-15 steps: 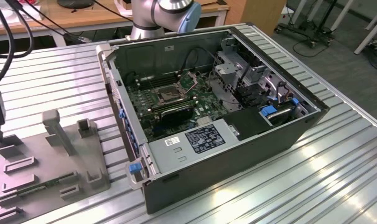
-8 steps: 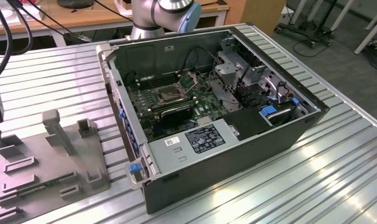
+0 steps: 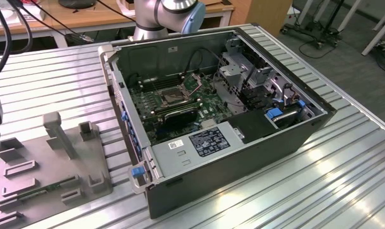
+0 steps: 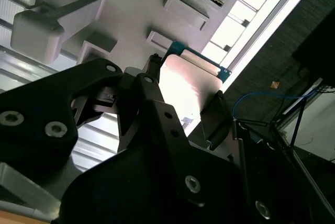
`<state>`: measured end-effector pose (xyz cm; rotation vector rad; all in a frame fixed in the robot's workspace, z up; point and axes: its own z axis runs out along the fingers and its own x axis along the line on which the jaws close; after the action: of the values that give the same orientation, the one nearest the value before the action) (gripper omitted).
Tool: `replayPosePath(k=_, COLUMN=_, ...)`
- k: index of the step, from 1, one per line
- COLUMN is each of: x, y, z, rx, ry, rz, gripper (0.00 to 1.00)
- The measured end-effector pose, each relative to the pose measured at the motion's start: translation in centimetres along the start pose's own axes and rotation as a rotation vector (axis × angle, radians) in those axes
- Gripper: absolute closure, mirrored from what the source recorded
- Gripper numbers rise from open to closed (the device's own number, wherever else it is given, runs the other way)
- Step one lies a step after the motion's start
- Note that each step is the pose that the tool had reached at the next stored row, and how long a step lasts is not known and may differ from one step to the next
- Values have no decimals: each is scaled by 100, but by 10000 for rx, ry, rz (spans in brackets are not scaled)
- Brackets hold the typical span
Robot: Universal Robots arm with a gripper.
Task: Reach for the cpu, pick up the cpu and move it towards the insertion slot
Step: 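Pick up the cpu and move it towards the insertion slot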
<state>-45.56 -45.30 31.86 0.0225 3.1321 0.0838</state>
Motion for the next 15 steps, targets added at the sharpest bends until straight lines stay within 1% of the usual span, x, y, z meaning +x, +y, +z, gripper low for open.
replayPosePath(k=1, x=0, y=1, z=-10, rx=-1, ry=1, rz=0, gripper=45)
replayPosePath(k=4, x=0, y=1, z=-24, rx=-44, ry=-1, rz=0, gripper=45)
replayPosePath(k=6, x=0, y=2, z=-41, rx=-61, ry=2, rz=1, gripper=45)
replayPosePath(k=9, x=0, y=4, z=-74, rx=-82, ry=2, rz=1, gripper=45)
replayPosePath(k=13, x=-1, y=6, z=-118, rx=-134, ry=2, rz=1, gripper=45)
replayPosePath(k=15, x=-1, y=7, z=-141, rx=-149, ry=2, rz=1, gripper=45)
